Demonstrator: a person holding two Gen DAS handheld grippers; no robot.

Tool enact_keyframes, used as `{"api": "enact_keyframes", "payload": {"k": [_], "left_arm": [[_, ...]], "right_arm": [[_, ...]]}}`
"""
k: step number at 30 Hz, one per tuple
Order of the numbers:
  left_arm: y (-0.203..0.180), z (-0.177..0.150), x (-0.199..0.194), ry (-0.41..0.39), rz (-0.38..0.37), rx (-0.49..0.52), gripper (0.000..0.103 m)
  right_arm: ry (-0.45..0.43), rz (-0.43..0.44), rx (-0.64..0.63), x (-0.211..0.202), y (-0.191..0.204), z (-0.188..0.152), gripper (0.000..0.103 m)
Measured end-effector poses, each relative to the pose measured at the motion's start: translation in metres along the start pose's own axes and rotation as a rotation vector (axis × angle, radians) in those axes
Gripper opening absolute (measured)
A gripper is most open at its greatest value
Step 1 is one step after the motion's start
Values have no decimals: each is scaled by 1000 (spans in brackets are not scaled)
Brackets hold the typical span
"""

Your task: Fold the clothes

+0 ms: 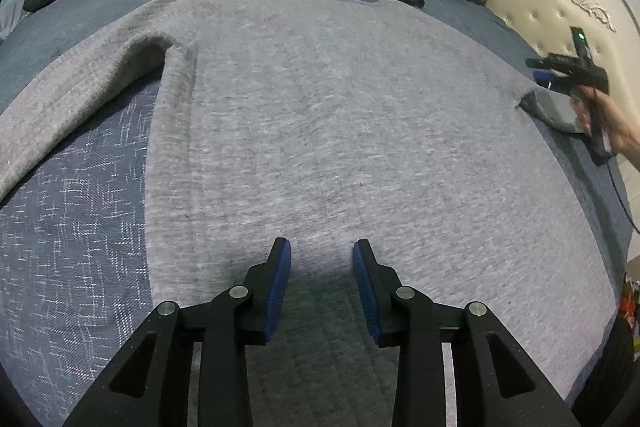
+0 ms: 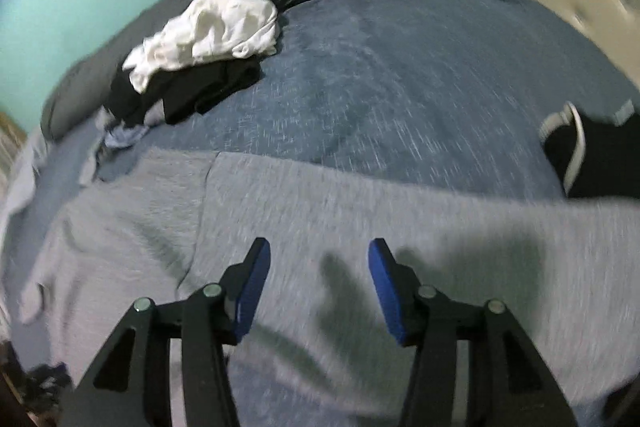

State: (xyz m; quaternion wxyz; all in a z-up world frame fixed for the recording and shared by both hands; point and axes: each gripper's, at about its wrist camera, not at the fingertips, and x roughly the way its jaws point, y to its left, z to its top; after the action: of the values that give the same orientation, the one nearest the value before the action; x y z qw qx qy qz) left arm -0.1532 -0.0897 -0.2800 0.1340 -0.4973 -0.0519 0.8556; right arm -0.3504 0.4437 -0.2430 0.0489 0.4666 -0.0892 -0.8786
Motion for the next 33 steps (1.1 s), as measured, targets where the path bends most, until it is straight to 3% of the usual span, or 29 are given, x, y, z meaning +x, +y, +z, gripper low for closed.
{"api": "enact_keyframes", "payload": {"k": [11,13,14,16,17,18,26,33], "left_arm": [[5,2,1,-8,-9,-17,36],[5,1,3,-5,-10,-14,37],[5,1,3,-4,-12,-14,37],[5,1,3,-3,-16,-16,37],[5,1,4,-4,-19,-18,37],[6,1,4,-3,-21,-20,37],[2,-1,3,-5,-20,-15,39],[-1,-3,5,-1,-24,-17,39]], "right_arm": [[87,-79,-230,68,30,43,52],[94,-73,-246,75,32,44,39],[96,-68,-251,77,33,44,26],[98,-58,-261,81,34,44,16],[99,-53,-266,83,34,45,5],[101,-48,-270,85,35,45,2],[-29,-126,-280,65,36,71,0],[-36,-194,-263,77,40,83,0]]}}
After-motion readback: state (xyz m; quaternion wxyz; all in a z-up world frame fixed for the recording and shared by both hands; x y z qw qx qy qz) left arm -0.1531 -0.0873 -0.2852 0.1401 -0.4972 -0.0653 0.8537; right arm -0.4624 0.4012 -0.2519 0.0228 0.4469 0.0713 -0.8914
